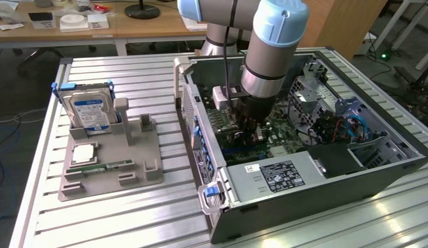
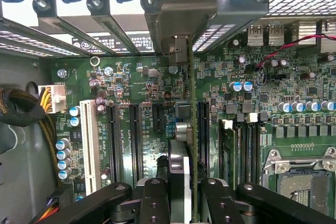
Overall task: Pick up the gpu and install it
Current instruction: 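Insert the gpu into the slot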
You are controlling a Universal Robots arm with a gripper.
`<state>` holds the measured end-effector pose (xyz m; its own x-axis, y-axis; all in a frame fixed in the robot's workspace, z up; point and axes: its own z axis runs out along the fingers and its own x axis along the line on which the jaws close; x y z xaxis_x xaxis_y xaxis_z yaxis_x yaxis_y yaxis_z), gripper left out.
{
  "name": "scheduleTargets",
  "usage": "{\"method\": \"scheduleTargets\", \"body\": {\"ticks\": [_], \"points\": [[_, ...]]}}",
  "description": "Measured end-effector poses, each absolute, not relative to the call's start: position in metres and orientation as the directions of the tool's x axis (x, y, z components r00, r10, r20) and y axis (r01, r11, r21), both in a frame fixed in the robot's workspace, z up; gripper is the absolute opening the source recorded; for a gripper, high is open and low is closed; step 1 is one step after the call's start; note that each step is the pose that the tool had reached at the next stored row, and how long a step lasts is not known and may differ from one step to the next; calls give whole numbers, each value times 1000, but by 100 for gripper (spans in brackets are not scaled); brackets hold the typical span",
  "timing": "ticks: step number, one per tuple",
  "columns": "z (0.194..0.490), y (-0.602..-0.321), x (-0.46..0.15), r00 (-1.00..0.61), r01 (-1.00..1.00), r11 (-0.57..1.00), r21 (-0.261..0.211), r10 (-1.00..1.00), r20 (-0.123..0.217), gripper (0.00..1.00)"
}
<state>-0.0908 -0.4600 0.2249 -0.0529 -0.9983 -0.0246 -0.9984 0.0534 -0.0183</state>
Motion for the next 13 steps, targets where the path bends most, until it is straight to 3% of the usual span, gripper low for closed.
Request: {"method": "scheduleTargets", "body": {"ticks": [13], "points": [[224,-460,-91,-53,-998,53,-18,-998,-24,28]]}}
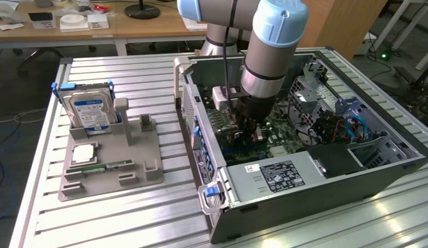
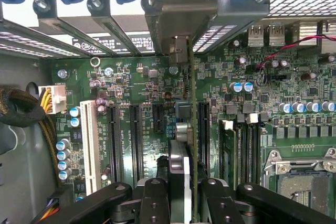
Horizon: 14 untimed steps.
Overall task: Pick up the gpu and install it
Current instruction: 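Insert the gpu into the slot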
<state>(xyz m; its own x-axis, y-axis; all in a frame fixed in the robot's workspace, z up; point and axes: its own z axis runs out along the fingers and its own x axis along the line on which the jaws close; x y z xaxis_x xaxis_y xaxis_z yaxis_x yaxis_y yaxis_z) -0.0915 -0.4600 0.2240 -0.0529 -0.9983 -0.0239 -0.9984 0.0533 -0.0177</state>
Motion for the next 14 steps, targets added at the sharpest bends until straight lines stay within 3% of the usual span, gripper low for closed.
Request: {"method": "scheduleTargets", "body": {"ticks": [14], "points": [[217,-460,-91,-53,-998,53,-13,-998,-24,28]]}}
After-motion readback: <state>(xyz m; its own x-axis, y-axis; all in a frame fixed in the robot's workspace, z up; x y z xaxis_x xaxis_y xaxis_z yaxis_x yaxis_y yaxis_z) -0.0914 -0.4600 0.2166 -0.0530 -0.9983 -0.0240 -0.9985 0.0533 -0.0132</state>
